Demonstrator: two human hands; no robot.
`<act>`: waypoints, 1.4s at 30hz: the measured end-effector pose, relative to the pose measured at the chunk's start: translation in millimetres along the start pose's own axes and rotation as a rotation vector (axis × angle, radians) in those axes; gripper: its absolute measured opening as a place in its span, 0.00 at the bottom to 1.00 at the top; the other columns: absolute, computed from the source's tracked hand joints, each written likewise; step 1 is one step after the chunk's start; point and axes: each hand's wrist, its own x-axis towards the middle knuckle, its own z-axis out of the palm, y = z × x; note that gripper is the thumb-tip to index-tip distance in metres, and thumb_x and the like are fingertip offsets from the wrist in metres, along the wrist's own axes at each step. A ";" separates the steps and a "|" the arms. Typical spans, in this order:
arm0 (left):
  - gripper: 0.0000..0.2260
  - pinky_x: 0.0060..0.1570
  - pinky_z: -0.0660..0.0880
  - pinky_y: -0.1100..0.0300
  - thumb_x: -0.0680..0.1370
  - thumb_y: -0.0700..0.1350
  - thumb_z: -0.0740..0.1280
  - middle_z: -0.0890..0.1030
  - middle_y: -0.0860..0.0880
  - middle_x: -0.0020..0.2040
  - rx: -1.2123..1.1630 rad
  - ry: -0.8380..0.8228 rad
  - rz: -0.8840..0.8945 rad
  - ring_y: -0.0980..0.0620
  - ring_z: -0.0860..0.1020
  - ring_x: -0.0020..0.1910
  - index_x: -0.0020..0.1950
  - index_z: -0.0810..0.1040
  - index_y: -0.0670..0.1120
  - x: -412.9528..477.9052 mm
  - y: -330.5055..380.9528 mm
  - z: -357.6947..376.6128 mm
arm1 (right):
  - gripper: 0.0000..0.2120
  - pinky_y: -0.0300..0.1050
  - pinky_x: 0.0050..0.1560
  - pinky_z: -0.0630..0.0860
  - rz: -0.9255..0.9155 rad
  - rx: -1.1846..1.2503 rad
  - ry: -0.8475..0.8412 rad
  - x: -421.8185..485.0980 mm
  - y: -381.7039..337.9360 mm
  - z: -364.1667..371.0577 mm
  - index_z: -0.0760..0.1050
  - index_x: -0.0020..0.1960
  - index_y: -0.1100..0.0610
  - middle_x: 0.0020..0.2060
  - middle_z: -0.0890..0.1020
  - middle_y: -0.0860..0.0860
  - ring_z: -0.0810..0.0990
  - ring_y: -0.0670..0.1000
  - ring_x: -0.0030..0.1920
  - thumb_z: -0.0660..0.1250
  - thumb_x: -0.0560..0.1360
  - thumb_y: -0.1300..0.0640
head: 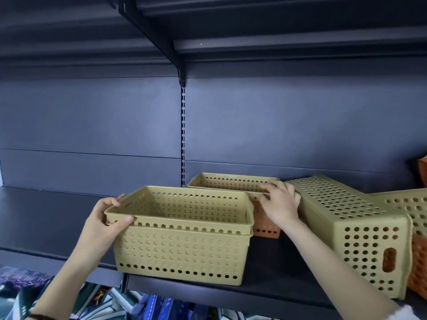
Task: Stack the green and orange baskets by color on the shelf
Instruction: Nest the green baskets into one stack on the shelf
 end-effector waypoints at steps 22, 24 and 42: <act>0.20 0.46 0.75 0.55 0.65 0.53 0.70 0.79 0.52 0.49 0.053 0.085 -0.042 0.53 0.78 0.45 0.55 0.72 0.58 -12.0 6.0 -12.7 | 0.11 0.51 0.54 0.72 0.015 0.303 0.338 30.0 -19.9 -13.1 0.82 0.53 0.50 0.53 0.83 0.50 0.72 0.55 0.59 0.66 0.76 0.49; 0.24 0.44 0.74 0.57 0.64 0.56 0.70 0.79 0.51 0.50 0.062 0.073 -0.041 0.54 0.78 0.45 0.58 0.72 0.57 -11.6 6.1 -10.4 | 0.11 0.49 0.51 0.71 0.006 0.340 0.366 31.3 -26.0 -20.0 0.82 0.54 0.49 0.53 0.83 0.48 0.71 0.53 0.60 0.65 0.76 0.48; 0.35 0.66 0.62 0.59 0.71 0.58 0.62 0.64 0.61 0.72 -0.048 0.053 -0.022 0.68 0.68 0.65 0.77 0.56 0.59 -13.5 25.8 31.9 | 0.05 0.57 0.63 0.61 -0.305 0.381 0.402 -25.4 -93.1 -67.7 0.83 0.48 0.47 0.43 0.83 0.41 0.71 0.50 0.53 0.70 0.73 0.50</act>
